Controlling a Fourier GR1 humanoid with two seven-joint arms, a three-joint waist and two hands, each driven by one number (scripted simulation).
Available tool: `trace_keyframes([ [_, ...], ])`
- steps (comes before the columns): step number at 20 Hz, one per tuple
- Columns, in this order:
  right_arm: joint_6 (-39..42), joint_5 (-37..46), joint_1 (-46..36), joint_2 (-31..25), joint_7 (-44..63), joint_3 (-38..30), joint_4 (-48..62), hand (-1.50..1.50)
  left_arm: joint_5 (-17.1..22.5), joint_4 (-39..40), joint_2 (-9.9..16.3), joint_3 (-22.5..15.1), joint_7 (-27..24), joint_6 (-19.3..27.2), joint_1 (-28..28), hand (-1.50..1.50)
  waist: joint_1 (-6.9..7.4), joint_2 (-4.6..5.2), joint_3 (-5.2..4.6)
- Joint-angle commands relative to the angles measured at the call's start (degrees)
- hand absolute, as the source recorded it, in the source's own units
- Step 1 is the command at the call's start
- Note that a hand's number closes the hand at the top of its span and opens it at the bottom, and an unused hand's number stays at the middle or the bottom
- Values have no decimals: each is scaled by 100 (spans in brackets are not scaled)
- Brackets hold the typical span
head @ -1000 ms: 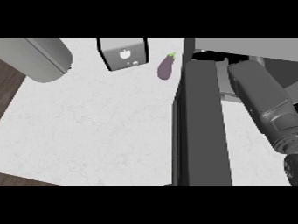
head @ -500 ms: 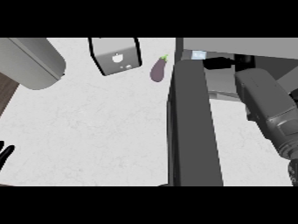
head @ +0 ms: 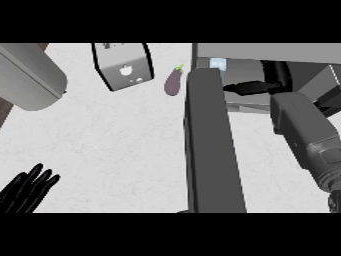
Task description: Pick up the milk, place it into the microwave and close the microwave
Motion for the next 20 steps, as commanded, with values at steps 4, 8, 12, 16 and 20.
trace_keyframes([
  [4, 1262, -269, 799, 369, -550, -139, 24, -150, -849, 521, -249, -560, -150, -264, -334, -150, -246, -106, -10],
  [8, 1341, -425, 912, 787, -519, -149, -196, -150, -1899, 729, -598, -852, -470, 26, -511, -150, -372, -191, -19],
  [12, 1773, -344, 1801, 678, -1009, 59, -380, -150, -2443, 1207, -608, -1030, -1017, 20, -701, -150, -370, -181, -20],
  [16, 1406, -258, 2308, 944, -892, 311, -770, -150, -2660, 1631, -613, -1240, -1147, 354, -1013, 150, -551, -250, -32],
  [20, 1560, -145, 3248, 748, -1155, 519, -1085, -150, -2884, 1754, -616, -1375, -1163, 523, -1182, 150, -621, -266, -36],
])
